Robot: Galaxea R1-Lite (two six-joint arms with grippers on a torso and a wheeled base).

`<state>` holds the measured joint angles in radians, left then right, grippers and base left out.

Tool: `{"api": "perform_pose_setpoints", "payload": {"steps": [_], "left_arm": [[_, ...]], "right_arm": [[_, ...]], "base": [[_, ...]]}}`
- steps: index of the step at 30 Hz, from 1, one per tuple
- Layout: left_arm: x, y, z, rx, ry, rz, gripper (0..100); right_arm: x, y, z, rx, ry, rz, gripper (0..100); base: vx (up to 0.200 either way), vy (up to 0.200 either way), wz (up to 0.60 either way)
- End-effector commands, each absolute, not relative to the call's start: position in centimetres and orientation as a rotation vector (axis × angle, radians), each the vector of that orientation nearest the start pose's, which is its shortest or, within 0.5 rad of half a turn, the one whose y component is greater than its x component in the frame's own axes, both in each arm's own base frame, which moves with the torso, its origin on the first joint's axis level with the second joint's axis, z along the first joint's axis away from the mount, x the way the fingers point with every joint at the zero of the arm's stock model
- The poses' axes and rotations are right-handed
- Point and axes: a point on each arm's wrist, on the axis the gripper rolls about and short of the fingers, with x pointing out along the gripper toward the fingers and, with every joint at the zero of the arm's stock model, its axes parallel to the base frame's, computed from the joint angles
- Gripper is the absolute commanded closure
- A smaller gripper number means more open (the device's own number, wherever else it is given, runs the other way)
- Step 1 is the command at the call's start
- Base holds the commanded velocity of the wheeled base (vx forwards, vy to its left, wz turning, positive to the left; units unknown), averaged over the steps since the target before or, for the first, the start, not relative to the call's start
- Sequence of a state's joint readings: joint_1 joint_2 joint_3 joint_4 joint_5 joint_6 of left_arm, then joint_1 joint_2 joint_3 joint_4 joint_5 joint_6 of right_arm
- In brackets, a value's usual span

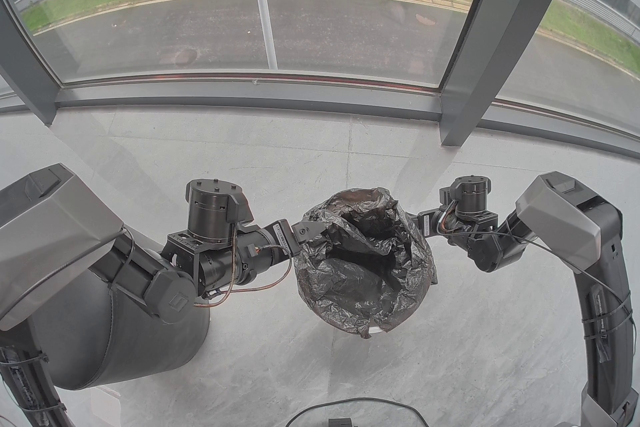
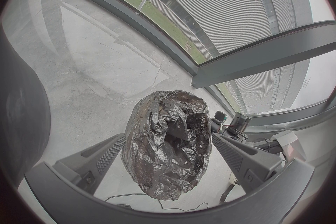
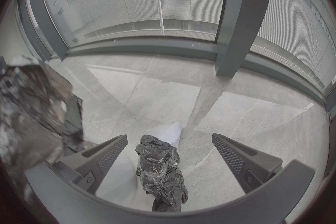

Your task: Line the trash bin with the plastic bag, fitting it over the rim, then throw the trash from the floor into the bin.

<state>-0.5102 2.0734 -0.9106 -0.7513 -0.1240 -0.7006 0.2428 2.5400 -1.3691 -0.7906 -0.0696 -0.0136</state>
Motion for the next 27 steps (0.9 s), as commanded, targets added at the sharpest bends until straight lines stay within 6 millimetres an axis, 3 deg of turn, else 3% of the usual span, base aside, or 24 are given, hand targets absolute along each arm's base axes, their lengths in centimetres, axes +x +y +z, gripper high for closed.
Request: {"api": "perform_pose_setpoints", "payload": {"steps": [1, 10, 15, 27], "left_arm": [[33.0, -18.7, 8.6, -0.583, 0.621, -0.446, 0], [33.0, -18.7, 8.5, -0.583, 0.624, -0.445, 0], [33.1, -18.7, 8.2, -0.581, 0.631, -0.442, 0], [33.2, -18.8, 7.9, -0.579, 0.638, -0.439, 0]], "right_arm": [[48.0, 12.0, -3.8, -0.085, 0.440, 0.181, 0], [50.1, 12.3, -2.5, -0.080, 0.505, 0.227, 0], [50.7, 12.6, -2.9, -0.084, 0.535, 0.230, 0], [50.3, 12.5, -3.4, -0.094, 0.624, 0.228, 0]], "base": [[0.000, 0.000, 0.00], [0.000, 0.000, 0.00], [0.000, 0.000, 0.00], [0.000, 0.000, 0.00]]}}
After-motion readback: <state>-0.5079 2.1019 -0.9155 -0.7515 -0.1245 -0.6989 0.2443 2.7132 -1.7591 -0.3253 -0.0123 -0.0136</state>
